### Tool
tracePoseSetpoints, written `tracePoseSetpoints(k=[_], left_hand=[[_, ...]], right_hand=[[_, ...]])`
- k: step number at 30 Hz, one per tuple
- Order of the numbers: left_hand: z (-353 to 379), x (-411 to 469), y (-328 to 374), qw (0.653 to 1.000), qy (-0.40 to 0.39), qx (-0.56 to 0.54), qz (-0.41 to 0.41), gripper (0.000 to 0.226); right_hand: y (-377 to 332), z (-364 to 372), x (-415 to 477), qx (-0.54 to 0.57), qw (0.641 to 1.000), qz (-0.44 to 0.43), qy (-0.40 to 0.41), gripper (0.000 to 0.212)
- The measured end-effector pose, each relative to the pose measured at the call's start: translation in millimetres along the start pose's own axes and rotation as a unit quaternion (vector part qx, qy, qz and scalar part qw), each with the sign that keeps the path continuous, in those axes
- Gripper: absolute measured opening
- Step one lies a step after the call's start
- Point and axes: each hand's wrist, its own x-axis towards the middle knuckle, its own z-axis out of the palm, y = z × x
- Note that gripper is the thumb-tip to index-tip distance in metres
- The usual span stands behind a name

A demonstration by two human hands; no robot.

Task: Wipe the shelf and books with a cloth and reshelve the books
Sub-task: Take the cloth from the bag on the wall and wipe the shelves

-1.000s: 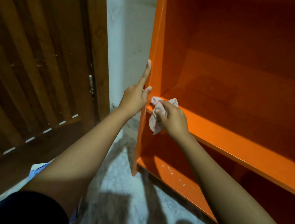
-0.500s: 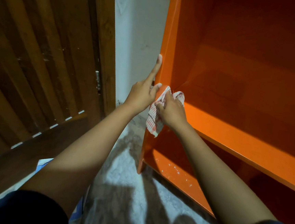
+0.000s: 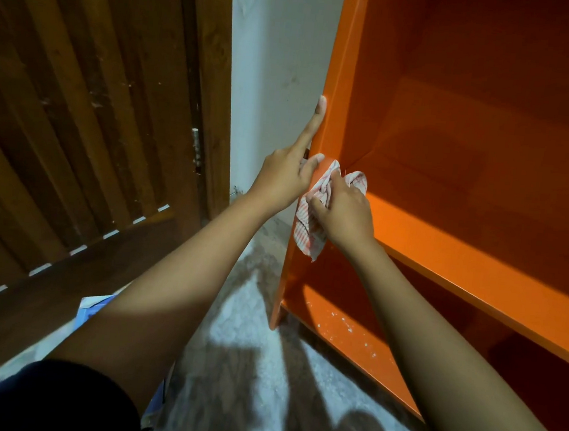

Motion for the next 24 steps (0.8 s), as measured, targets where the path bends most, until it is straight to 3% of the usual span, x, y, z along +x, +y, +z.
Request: tracePoseSetpoints(k=[16,24], left_hand=[[4,-2,4,1.000,0.021,0.008,-0.004,0.071],[5,-5,8,0.999,0.021,0.014,-0.025,0.072]], right_hand=[[-8,0,-9,-0.130,0.991,-0.039,0.023,0.058],[-7,-10,-14,-0.149,0.986,-0.067,0.004,0.043]])
